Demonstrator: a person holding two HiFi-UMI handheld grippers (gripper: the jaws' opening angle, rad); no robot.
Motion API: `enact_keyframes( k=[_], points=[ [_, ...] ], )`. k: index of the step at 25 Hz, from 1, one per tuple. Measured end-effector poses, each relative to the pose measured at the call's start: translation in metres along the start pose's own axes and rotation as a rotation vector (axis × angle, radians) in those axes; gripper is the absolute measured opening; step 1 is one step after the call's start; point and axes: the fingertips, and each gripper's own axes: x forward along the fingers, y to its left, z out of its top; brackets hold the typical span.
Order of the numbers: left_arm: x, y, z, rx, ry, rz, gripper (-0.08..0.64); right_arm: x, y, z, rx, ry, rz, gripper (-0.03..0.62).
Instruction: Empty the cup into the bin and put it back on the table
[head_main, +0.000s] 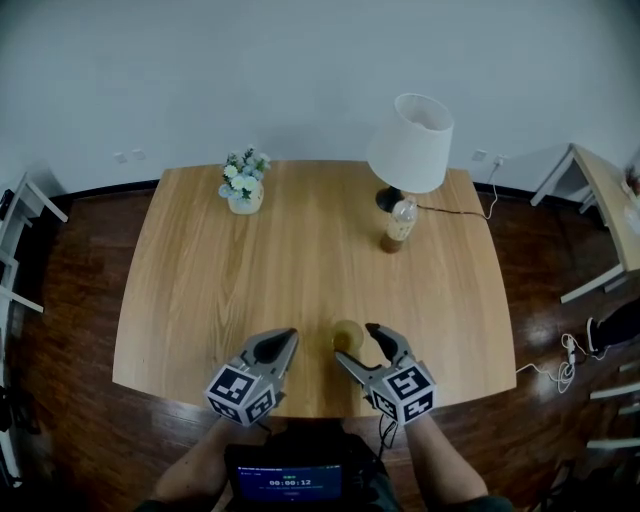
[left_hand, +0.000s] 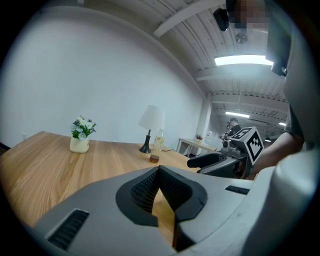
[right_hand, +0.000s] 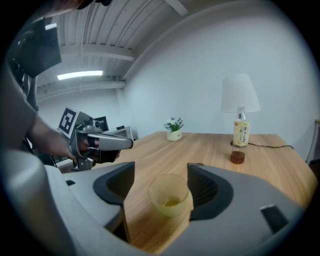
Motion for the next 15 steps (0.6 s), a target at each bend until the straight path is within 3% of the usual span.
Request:
enact_keyframes(
  k=[5,15],
  points=[
    [0.005,0.006,-0.024,-0.004,0.040,0.015,-0.002,0.013,-0.004,-0.022,0.013,0.041,-0.006,0.397],
    [0.010,0.022,-0.055,-0.011,0.106,0.045,-0.002,0.030,-0.008,-0.064,-0.002,0.117,-0.017,0.403]
  ],
)
